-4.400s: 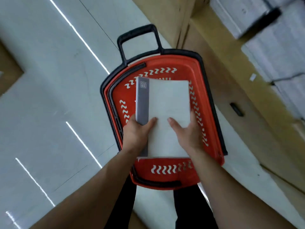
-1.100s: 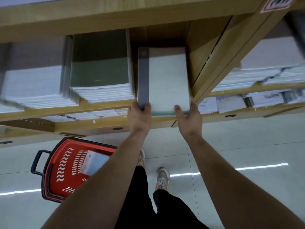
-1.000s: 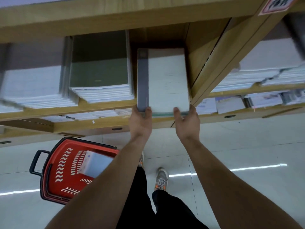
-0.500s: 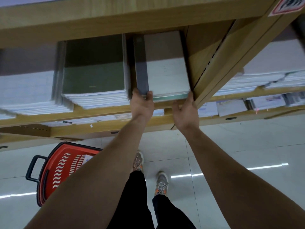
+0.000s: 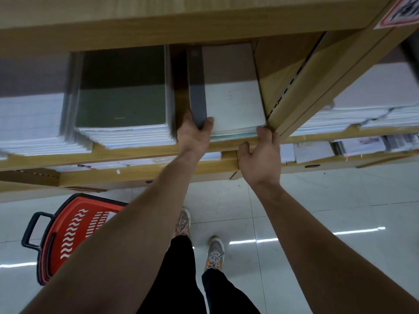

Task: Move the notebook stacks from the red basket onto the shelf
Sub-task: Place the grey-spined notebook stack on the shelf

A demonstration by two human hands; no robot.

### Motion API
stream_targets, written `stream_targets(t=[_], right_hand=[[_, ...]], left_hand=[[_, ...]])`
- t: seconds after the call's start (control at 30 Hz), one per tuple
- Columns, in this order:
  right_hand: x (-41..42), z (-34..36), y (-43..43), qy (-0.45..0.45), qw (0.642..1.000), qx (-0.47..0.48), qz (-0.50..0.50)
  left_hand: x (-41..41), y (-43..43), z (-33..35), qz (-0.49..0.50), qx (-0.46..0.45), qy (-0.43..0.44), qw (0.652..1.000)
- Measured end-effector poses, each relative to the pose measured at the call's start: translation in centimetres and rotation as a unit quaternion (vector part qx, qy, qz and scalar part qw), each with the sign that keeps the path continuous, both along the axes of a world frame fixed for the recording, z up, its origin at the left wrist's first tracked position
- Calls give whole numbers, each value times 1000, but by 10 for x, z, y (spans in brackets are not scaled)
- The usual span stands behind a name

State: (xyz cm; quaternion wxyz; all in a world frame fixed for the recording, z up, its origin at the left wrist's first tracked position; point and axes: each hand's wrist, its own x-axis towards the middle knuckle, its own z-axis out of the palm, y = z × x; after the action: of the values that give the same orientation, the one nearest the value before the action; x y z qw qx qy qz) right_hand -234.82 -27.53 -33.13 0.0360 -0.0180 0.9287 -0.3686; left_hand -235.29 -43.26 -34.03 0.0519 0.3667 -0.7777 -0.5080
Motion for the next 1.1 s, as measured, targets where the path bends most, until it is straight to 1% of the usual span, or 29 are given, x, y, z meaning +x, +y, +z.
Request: stream_targets(t=[0.07, 0.2, 0.27, 0.37, 0.5, 0.67, 0.77, 0.9, 1.03, 1.1], right_hand=[[-1, 1, 4, 8, 1000, 17, 20], [-1, -3, 11, 3, 995, 60, 83], [-2, -4, 11, -29, 992, 68, 104], [-7, 0, 14, -71, 985, 95, 127], [-8, 16, 17, -101, 985, 69, 125], [-3, 31, 17, -135, 984, 41, 111], [-3, 33, 15, -159, 985, 15, 61], [7, 26, 7, -186, 982, 13, 6], [16, 21, 2, -230, 971, -67, 8], [23, 21, 3, -215, 970, -109, 21]], left_hand=[[1, -4, -4, -32, -30, -3, 999], [2, -8, -4, -53, -31, -3, 998], [2, -6, -1, -49, -45, 0, 998], [3, -1, 11, -43, -104, 5, 994], [7, 9, 38, -38, -148, 31, 988], [9, 11, 58, -21, -60, 3, 998], [20, 10, 62, -42, -29, -7, 999], [47, 10, 71, -56, -2, 9, 998], [76, -1, 77, -66, 23, 14, 997], [86, -7, 83, -69, 27, 18, 997]])
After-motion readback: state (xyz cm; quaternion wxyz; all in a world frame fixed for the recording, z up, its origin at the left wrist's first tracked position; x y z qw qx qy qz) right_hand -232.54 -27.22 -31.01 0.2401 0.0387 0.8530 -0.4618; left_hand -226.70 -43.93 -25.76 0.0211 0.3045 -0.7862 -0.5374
